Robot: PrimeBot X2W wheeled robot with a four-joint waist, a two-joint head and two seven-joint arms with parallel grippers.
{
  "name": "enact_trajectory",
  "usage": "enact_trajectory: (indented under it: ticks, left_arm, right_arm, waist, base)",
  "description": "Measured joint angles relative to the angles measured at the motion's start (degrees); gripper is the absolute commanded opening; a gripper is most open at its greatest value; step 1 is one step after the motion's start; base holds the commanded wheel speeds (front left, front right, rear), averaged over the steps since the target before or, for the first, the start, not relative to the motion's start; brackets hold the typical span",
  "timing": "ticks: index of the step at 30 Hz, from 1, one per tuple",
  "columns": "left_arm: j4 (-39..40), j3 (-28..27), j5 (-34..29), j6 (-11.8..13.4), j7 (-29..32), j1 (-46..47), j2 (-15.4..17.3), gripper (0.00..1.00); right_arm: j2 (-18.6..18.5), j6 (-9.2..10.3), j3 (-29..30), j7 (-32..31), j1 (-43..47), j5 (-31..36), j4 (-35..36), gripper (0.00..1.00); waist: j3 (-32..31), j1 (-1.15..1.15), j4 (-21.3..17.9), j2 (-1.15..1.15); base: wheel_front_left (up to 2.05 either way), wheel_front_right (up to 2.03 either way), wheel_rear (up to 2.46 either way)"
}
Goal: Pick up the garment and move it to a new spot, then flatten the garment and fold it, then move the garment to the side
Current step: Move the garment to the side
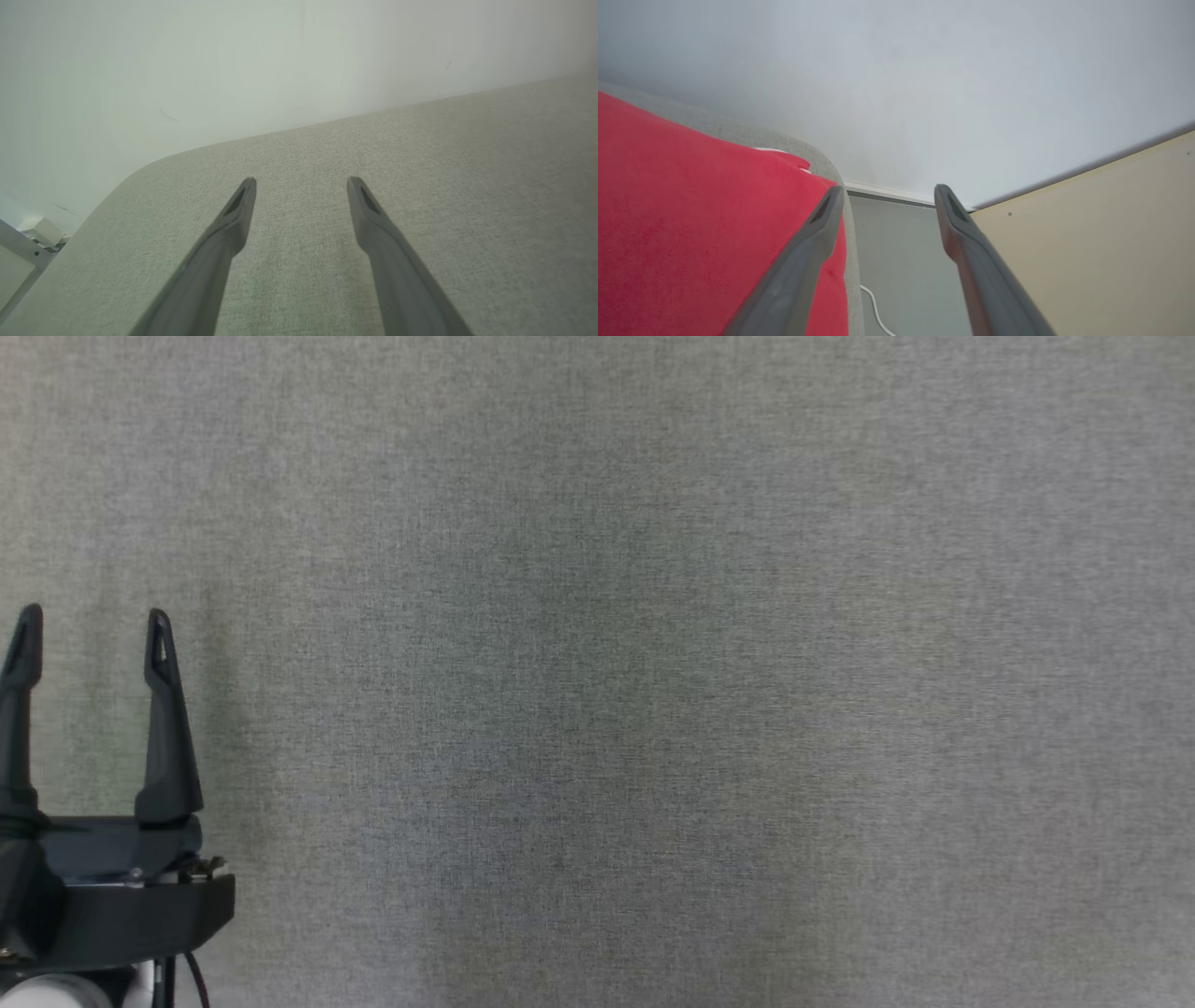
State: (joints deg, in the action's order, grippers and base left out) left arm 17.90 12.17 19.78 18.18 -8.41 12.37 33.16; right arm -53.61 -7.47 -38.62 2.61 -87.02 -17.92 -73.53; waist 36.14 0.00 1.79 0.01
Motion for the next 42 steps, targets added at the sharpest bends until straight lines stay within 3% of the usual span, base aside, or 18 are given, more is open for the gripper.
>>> enact_trajectory:
  ticks: [5,10,17,22,30,42]
  left_arm:
    - [-3.0,0.5,1.3,0.0,-1.5,-0.6,-1.7,1.0]
    - [-8.0,1.0,3.4,-1.1,-2.6,-2.1,-3.0,1.0]
    - [-12.6,1.0,5.1,-1.6,-3.8,-5.2,-4.0,1.0]
    - [-14.9,1.3,6.5,-2.0,-4.1,-7.5,-4.9,1.0]
    - [-16.5,2.7,7.6,-2.1,-3.8,-10.3,-5.7,1.0]
    - [-17.9,4.2,8.1,-2.0,-2.8,-12.5,-6.4,1.0]
  right_arm:
    - [7.9,-0.01,6.4,7.7,0.6,-5.1,0.0,1.0]
    - [14.8,0.0,7.9,11.4,5.5,-8.6,2.6,1.0]
    - [21.1,0.0,9.9,12.3,15.4,-12.5,12.0,1.0]
    - [24.6,0.0,15.5,12.4,27.1,-13.9,20.9,1.0]
    - [31.9,0.0,25.9,12.4,45.4,-8.6,32.5,1.0]
    - [42.9,0.0,34.4,12.5,67.6,4.9,47.0,1.0]
  waist:
    - [-2.1,0.0,-0.6,0.0]
    - [-6.1,0.0,-1.3,0.0]
    - [-13.1,0.0,-2.7,-0.01]
    - [-18.6,-0.01,-3.8,-0.02]
    - [-26.7,-0.02,-5.2,-0.02]
    - [-35.4,-0.02,-5.8,-0.02]
  base:
    - [0.0,0.0,0.0]
    - [0.0,0.0,0.0]
    - [0.0,0.0,0.0]
    - [0.0,0.0,0.0]
    - [0.0,0.0,0.0]
    - [0.0,0.0,0.0]
